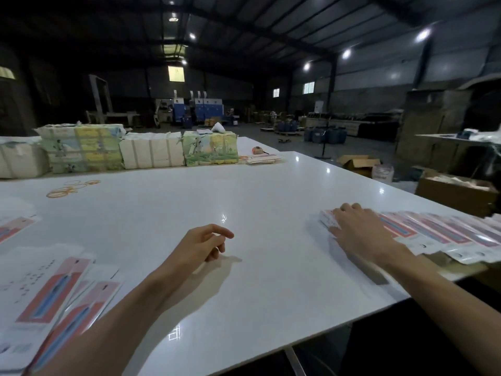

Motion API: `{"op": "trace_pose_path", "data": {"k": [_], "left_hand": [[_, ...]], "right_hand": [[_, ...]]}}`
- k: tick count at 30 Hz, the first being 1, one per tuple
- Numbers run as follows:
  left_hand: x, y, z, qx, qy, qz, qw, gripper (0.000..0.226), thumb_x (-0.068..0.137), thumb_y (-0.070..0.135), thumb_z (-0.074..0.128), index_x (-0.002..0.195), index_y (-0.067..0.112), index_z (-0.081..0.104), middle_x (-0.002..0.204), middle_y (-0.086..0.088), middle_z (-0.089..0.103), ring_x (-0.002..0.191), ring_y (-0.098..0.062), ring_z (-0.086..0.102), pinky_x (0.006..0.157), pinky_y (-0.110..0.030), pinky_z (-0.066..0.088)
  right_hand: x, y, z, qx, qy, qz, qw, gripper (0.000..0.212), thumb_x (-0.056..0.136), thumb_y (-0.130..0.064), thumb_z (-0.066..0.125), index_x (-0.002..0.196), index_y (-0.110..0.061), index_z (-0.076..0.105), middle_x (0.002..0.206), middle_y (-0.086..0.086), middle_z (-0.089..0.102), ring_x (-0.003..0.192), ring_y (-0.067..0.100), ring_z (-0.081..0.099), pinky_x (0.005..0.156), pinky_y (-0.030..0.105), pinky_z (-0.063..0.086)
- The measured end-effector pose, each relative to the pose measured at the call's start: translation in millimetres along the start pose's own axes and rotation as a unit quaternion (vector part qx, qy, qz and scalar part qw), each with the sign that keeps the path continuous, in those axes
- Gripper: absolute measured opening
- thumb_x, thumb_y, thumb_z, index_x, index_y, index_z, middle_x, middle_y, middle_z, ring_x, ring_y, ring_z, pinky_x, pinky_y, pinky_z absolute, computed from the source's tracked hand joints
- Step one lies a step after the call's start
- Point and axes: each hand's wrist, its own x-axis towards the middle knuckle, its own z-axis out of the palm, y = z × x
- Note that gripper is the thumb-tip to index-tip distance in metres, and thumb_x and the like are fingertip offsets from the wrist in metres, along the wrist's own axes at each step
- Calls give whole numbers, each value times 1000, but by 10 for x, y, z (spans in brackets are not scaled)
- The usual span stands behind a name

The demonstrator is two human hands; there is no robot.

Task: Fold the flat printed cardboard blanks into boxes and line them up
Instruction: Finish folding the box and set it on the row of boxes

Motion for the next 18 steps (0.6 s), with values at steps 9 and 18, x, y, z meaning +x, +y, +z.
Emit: {"op": "trace_pose_path", "data": {"k": [9,18], "left_hand": [[-136,131,10,111,194,134,965,29,105,11,54,96,32,72,53,8,55,46,-13,49,47,-30,47],[-60,775,-593,407,27,-60,911,23,104,21,48,116,28,66,95,3,74,70,-12,75,74,-30,62]], "right_hand": [[437,-1727,-214,120,101,-153,976,27,105,-37,47,97,-17,64,83,2,69,71,24,64,62,32,49],[307,-2076,157,229,33,-186,955,19,101,-32,45,96,-24,62,75,-4,67,75,24,61,68,35,49]]}}
